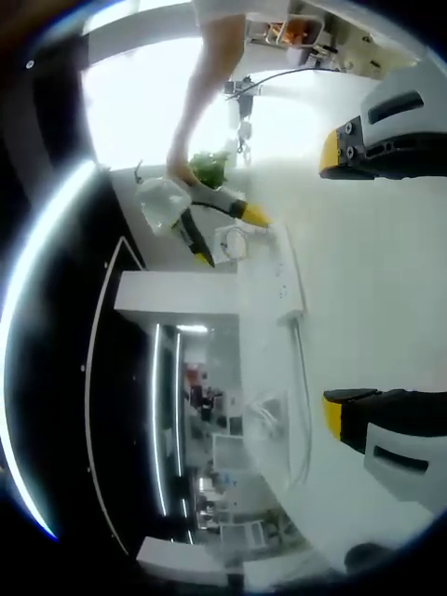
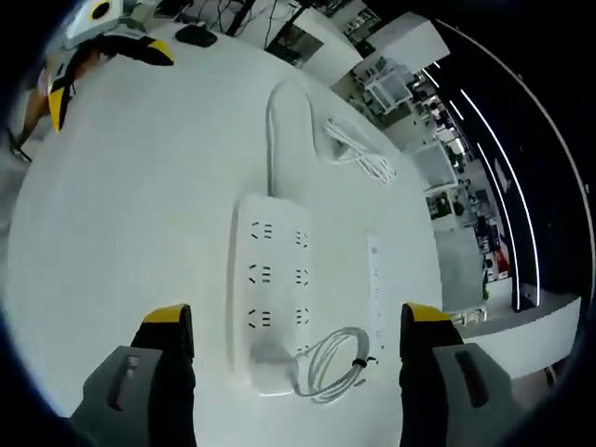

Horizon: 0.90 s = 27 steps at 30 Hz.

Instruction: Straighten the power strip on the desk, plug the charger into it

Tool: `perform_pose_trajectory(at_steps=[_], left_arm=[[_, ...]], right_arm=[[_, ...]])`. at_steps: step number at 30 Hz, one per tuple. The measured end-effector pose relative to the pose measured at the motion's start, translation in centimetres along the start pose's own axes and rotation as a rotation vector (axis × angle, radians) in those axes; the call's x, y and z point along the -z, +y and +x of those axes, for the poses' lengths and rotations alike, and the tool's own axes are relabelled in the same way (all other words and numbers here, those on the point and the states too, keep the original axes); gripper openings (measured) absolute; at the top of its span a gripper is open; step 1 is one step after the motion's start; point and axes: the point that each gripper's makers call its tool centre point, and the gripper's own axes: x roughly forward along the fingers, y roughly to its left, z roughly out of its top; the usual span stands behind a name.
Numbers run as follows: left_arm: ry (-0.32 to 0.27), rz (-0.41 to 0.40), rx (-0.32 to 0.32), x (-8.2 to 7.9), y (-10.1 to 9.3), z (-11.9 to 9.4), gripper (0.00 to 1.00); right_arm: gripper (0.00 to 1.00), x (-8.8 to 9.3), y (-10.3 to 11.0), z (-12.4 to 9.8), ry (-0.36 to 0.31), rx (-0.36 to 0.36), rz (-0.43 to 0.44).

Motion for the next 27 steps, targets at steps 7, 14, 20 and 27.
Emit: perform_pose_trajectory(at_steps=[7,14,20,27], left_arm=[[0.003,0.002,0.007,0.0,-0.3,0.3,0.96],[0.007,0.003,0.019,0.2,-0.7,0.5,0.96],[0.012,-0.002,0.023,0.4,-0.7,0.8,0.96],[0.024,0.008,0.03,0.6,-0.8,1.2,0.96]], right_arm=[[0.92,-0.9,-0.4,-2.3,-0.137,0.043,0.111],[0.9,-1.1,-0.5,-5.3,-0.286,0.109,0.232],[0.9,0.4,0.0,-6.6,-0.354,0.141,0.316],[0.91,1.9,0.2,-7.0,-0.394,0.166,0.384]])
